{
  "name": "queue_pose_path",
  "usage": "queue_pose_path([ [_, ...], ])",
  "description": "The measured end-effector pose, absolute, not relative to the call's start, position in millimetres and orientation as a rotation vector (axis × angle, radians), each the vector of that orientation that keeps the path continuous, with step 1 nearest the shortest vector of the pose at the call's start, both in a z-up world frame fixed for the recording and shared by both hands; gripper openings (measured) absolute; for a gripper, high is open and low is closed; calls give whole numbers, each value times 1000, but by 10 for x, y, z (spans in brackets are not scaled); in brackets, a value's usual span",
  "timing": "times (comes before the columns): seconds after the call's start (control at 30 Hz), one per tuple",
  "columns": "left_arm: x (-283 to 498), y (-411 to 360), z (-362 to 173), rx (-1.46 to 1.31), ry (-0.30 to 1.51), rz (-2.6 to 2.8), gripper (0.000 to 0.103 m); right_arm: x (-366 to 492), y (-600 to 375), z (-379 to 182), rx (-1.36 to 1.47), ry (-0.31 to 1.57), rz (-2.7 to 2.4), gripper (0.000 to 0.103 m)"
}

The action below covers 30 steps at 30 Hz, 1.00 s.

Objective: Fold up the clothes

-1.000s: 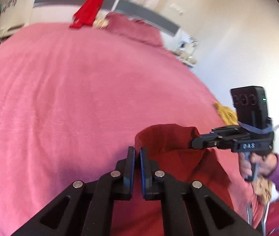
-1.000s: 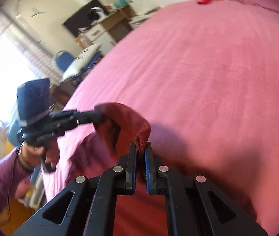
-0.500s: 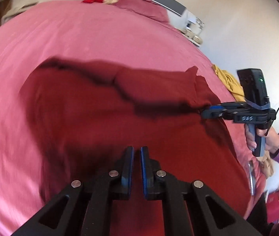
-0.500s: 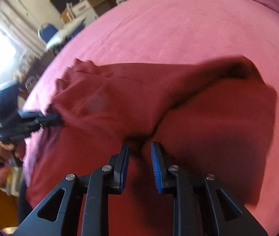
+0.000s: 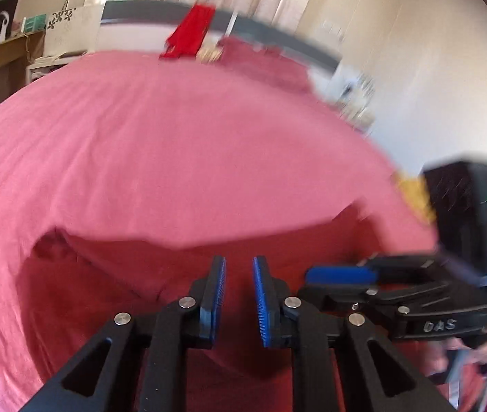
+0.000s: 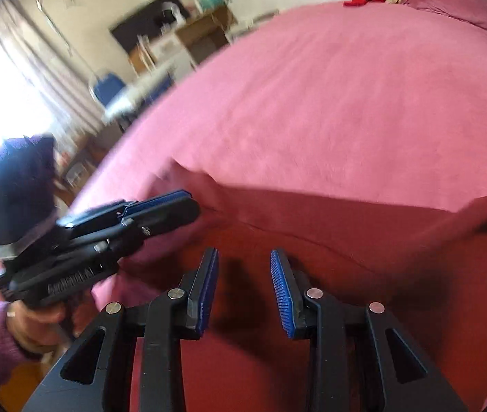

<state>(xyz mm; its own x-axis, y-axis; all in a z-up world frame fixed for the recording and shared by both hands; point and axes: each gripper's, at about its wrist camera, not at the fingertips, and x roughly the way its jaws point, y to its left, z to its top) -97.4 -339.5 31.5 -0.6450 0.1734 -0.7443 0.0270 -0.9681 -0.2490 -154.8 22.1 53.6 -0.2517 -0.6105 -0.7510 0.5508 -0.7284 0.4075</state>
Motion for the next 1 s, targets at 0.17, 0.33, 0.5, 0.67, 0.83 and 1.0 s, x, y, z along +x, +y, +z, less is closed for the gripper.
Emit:
queue_pose_path([
  [0.17,-630,-3405,66,-1157,-326,2817,16,-1789,453,148,1228,-200,-1981,21],
  [0.33,-621,-3389,154,-1197,-348,2826,17,-1907,953,202,1215,-560,-2037,19],
  [0.5,-62,-3442,207,-1308,-457,2760,17,-1805,934,268,1321,-376,-2054,20],
  [0.67,509,-3500,261,-1416,-569,2684,18,-1349,1299,543,1310,-495,-2025,59],
  [0.83,1241,-3635,215,-1526,-631,2626,21,-509,1867,584,1413,-455,-2014,67],
  [1.0,1952,-3877,6,-1612,-756,2554,25,280,2519,323,1587,-524,-2058,72],
])
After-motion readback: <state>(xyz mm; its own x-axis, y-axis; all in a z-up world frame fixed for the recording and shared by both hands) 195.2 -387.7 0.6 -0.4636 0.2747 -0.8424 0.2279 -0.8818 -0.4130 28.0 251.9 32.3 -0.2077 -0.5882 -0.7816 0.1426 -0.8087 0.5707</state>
